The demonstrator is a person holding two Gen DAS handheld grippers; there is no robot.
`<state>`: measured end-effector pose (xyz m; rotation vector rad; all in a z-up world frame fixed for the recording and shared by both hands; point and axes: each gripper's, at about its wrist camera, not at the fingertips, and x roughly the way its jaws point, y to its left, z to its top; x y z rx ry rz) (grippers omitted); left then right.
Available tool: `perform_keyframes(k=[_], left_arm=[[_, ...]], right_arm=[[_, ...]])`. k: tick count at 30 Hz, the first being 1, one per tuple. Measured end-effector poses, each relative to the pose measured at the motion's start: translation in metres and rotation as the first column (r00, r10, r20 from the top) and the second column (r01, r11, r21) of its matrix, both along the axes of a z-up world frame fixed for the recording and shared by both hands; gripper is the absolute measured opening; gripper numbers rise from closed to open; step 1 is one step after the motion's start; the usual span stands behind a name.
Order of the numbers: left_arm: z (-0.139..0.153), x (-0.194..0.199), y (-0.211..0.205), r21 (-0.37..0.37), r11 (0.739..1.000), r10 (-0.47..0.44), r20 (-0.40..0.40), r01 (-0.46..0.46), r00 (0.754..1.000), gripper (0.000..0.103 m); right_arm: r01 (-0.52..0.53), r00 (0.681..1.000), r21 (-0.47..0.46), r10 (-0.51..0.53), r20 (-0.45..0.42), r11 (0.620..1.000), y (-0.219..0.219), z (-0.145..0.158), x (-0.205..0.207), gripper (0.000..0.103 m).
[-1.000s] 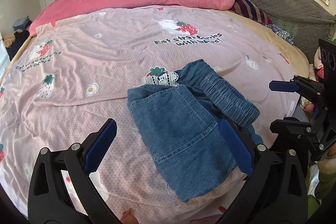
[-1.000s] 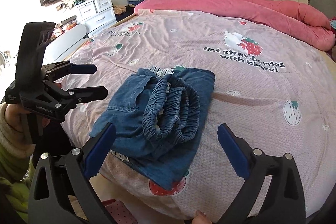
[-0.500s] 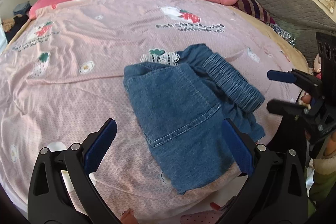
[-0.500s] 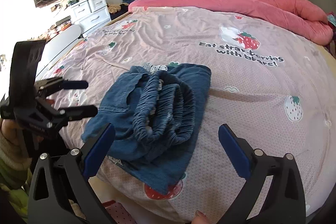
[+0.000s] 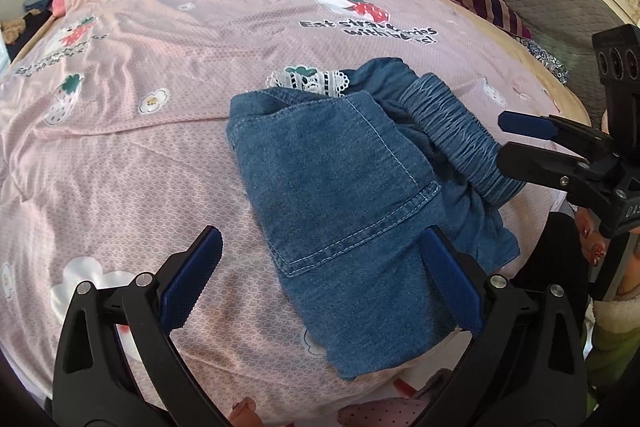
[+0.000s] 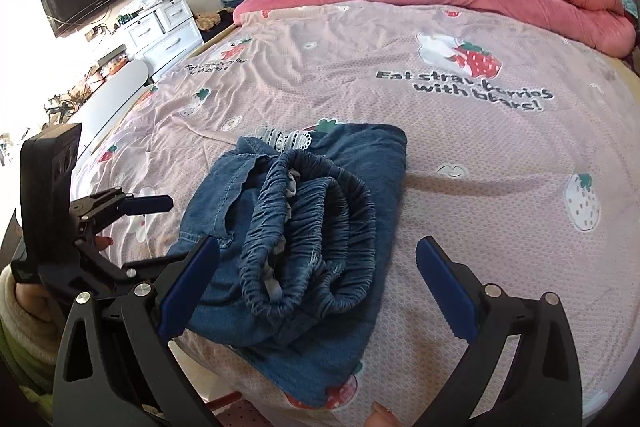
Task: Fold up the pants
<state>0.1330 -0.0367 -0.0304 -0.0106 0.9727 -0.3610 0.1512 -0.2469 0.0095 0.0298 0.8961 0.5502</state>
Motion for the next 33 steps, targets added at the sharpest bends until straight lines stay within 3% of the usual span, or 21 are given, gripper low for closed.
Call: perform_keyframes(k=[9,19,20,22,23,28,33], left_arm=[[-0.015,0.007,0.001,-0.015,1.000,0.003,-0.034,-0.004,0.999,0.094],[-0.030,0.018,0.008,-0.118,0.993,0.005,-0.101,-0.017,0.995,0.094],[-0.030,0.018,0.007,-0.123,0.992,0.004,-0.102,-0.017,0.995,0.094],[-0.030,0.019,0.007,-0.139,0.990,-0.002,-0.106,-0.012,0.994,0.094],[-0.029,0.019,0.007,-0.145,0.989,-0.011,-0.106,-0.005,0.994,0.093],[-0.030,0.021,-0.001,-0.142,0.990,-0.038,-0.122,0.021,0.992,0.078],[-0.028,0.018,-0.007,-0.144,0.988,-0.065,-0.113,0.048,0.992,0.051]], right_arm=[[0.018,0.998,-0.024,-0.020,-0.056,1.000,-0.004,-0.020,0.016,0.098],[-0.016,0.985,0.105,0.033,-0.168,0.994,-0.012,-0.046,0.036,0.097],[-0.032,0.985,0.111,0.050,-0.164,0.993,-0.011,-0.046,0.036,0.094],[-0.062,0.982,0.134,0.084,-0.167,0.989,-0.007,-0.046,0.035,0.075],[-0.070,0.982,0.135,0.092,-0.166,0.988,-0.006,-0.045,0.034,0.074],[-0.070,0.980,0.150,0.096,-0.176,0.986,-0.006,-0.050,0.036,0.071],[-0.041,0.980,0.190,0.077,-0.183,0.981,-0.013,-0.055,0.036,0.066]])
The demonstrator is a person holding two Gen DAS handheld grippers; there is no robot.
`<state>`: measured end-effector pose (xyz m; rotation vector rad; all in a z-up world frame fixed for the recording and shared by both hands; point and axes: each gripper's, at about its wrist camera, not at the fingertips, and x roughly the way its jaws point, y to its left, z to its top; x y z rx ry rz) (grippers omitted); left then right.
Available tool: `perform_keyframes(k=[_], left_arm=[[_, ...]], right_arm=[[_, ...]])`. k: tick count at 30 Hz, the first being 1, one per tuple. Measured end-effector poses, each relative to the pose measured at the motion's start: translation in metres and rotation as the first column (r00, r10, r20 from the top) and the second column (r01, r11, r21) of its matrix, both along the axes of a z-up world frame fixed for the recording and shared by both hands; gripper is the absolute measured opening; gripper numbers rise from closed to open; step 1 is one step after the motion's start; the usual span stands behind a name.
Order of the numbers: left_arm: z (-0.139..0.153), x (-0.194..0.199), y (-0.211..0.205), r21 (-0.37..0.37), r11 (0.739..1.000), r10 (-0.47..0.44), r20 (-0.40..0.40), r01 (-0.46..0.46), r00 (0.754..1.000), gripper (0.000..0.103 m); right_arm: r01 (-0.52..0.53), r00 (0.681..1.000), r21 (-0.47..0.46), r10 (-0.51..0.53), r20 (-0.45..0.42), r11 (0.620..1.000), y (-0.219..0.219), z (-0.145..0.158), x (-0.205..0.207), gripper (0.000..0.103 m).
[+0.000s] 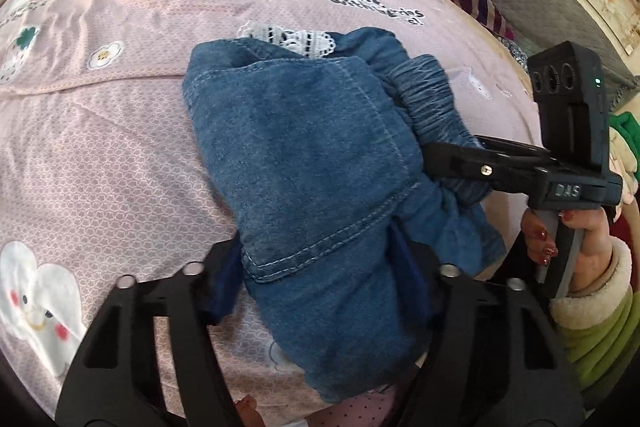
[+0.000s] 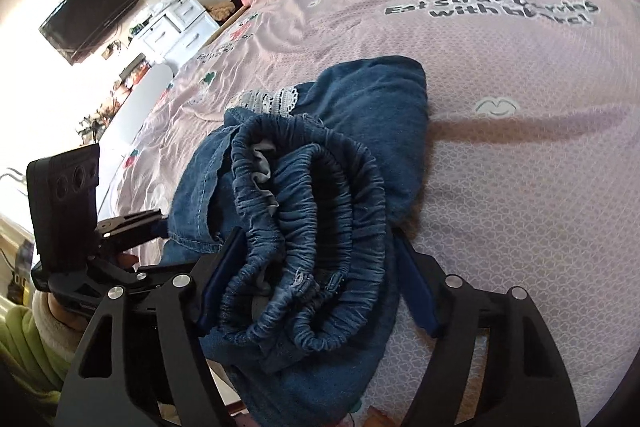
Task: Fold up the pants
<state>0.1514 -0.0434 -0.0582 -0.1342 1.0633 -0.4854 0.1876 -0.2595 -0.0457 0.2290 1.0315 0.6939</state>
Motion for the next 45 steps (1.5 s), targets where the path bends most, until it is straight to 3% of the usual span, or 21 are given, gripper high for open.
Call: perform_keyframes(k=[2,5,10,25,36,45], left_arm=[[0.003,-0.001,-0.001,-0.009,1.000,0.001,0.012,-0.001,1.000,0.040],[0.010,-0.006,-0.002,0.003,1.000,-0.009,0.047,0.009,0.999,0.027],[0.023,-0.012,-0.006,0.031,1.000,-0.004,0.092,0.002,0.996,0.026],[0.066,-0.010,-0.004,0.086,0.996,0.008,0.217,-0.027,0.976,0.026],[0.084,0.027,0.006,0.104,0.993,0.031,0.274,-0.061,0.961,0.026],[0.068,0.067,0.013,0.101,0.990,0.064,0.264,-0.094,0.962,0.026]], right_arm=[[0.000,1.000,0.008,0.000,0.012,1.000,-0.001,0.002,-0.003,0.057],[0.004,0.999,-0.009,-0.003,0.052,1.000,0.002,0.009,-0.008,0.051],[0.008,0.992,-0.034,-0.004,0.130,0.999,0.007,0.026,-0.019,0.046],[0.000,0.967,-0.033,0.009,0.255,0.999,0.019,0.068,-0.018,0.044],[0.009,0.948,-0.037,0.003,0.317,0.999,0.032,0.091,0.024,0.044],[0.029,0.948,-0.041,-0.014,0.319,0.999,0.043,0.076,0.067,0.044]])
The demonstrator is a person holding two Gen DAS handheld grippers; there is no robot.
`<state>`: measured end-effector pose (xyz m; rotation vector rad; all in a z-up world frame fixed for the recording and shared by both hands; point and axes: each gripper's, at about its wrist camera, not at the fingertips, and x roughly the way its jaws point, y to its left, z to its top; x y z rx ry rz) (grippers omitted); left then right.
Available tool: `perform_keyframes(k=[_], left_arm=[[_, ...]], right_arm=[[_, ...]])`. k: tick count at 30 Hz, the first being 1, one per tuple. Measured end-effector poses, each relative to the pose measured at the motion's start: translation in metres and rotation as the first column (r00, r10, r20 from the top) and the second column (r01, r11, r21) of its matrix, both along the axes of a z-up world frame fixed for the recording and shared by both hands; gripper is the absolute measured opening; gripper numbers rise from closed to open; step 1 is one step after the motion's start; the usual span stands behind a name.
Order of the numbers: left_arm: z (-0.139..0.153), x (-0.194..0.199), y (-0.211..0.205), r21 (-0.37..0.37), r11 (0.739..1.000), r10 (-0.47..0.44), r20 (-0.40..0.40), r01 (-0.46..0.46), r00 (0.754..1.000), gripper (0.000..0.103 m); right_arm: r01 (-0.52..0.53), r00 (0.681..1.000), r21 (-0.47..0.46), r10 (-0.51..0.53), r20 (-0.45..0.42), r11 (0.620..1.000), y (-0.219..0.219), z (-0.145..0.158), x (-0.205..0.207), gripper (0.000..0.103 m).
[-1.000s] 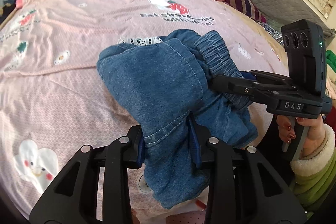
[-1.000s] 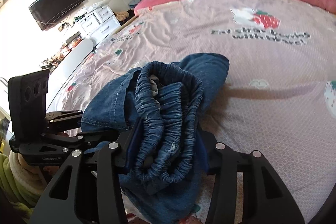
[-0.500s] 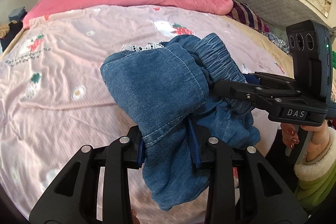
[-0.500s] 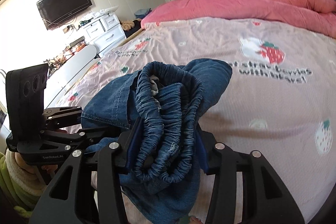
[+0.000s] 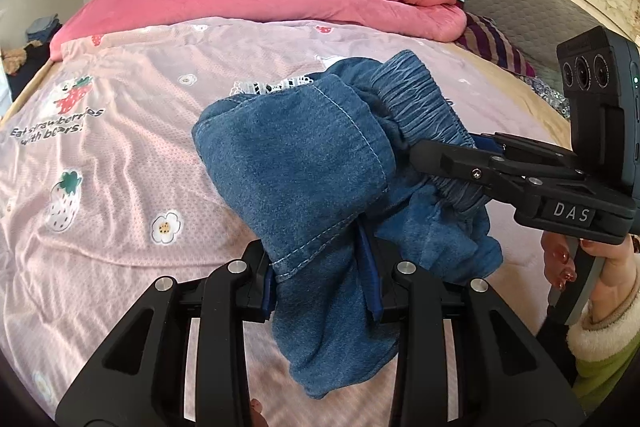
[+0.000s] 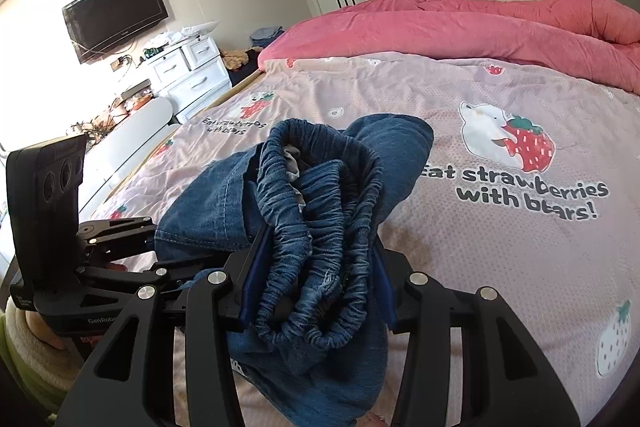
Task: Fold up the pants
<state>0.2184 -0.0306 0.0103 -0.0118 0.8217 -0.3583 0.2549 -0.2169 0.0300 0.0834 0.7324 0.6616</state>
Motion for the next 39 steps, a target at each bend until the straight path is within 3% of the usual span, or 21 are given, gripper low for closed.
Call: perform_keyframes(k=[9,19,25,39], left_arm=[[-0.042,0.023,0.001,-0.011,1.000,0.008,-0.085,-0.009,0.996,0.026],[-0.056,0.028,0.002,-0.043,0.999,0.027,-0.122,-0.032,0.992,0.043],[-0.053,0.025,0.008,-0.043,0.998,0.050,-0.118,-0.055,0.992,0.054],[-0.028,-0.001,0.014,-0.049,0.997,0.063,-0.061,-0.066,0.996,0.070]], right_arm=[[0.037,0.991,-0.016,-0.038,-0.131,0.999,0.000,-0.047,0.029,0.044],[0.071,0.978,-0.025,-0.074,-0.196,0.997,-0.002,-0.066,0.035,0.057],[0.097,0.982,-0.048,-0.103,-0.156,0.994,-0.003,-0.061,0.031,0.073],[0.149,0.988,-0.053,-0.151,-0.020,0.987,-0.013,-0.023,-0.007,0.089]])
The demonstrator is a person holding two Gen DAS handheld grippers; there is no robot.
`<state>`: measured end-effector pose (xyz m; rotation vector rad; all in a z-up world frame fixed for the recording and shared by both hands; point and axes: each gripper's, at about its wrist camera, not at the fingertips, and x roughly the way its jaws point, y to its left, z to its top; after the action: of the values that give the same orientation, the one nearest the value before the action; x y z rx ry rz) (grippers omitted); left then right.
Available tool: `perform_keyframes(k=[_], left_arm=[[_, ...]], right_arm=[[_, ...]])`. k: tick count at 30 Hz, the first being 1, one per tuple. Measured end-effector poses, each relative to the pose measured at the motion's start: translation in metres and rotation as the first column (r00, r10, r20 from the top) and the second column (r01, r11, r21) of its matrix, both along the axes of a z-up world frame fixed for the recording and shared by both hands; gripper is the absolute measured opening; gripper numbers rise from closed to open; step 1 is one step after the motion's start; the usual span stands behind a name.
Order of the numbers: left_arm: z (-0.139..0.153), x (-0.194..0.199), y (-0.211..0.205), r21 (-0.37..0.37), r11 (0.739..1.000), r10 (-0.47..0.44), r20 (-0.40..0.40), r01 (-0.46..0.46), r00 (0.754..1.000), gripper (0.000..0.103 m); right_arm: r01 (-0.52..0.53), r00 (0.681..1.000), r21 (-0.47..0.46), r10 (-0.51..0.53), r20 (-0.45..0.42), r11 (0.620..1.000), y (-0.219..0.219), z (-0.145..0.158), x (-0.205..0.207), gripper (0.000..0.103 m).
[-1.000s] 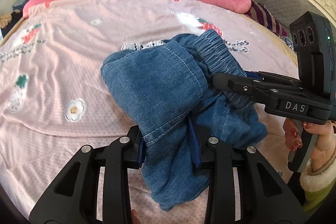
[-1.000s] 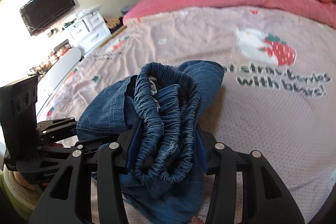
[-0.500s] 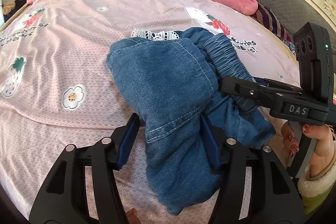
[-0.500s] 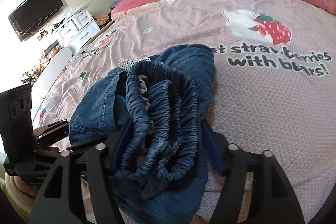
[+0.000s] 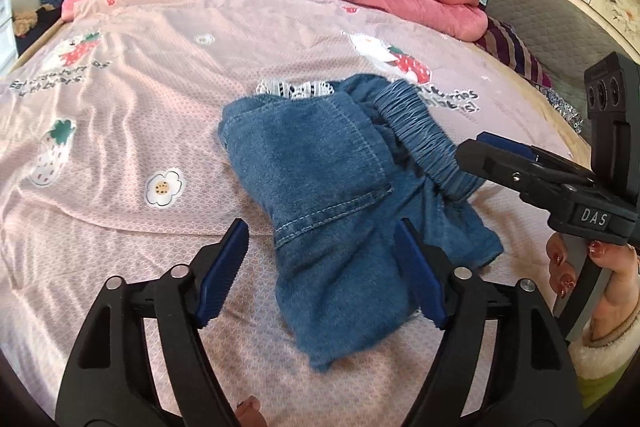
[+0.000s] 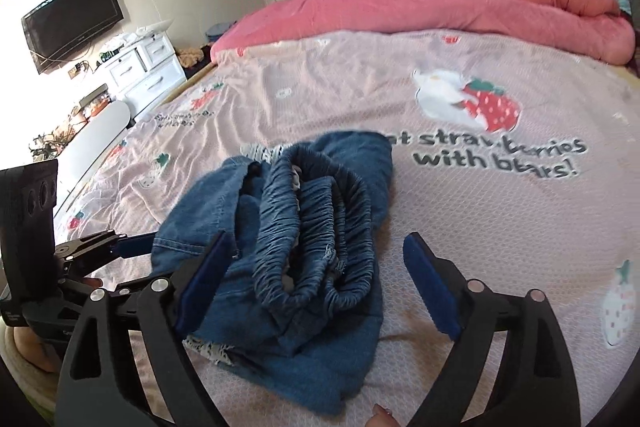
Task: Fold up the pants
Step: 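Release the folded pants with the left gripper and withdraw both grippers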
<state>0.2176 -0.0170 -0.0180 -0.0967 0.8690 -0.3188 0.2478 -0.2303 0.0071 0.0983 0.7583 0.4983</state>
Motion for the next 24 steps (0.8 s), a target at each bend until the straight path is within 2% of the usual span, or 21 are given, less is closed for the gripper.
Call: perform_keyframes(k=[9,14,24], left_arm=[[0.026,-0.029,0.004,-0.010,1.000,0.016,0.064,-0.015,0.998,0.084],[0.039,-0.044,0.006,-0.007,0.999,0.032,0.099,-0.031,0.995,0.093],[0.044,-0.068,0.011,-0.007,0.997,0.077,0.119,-0.076,0.990,0.094]], right_arm=[[0.059,0.990,-0.055,-0.051,0.130,0.997,-0.003,0.024,-0.039,0.097],[0.079,0.984,-0.065,-0.067,0.166,0.995,-0.006,0.034,-0.055,0.098],[0.073,0.980,-0.082,-0.056,0.193,0.994,-0.002,0.047,-0.082,0.098]])
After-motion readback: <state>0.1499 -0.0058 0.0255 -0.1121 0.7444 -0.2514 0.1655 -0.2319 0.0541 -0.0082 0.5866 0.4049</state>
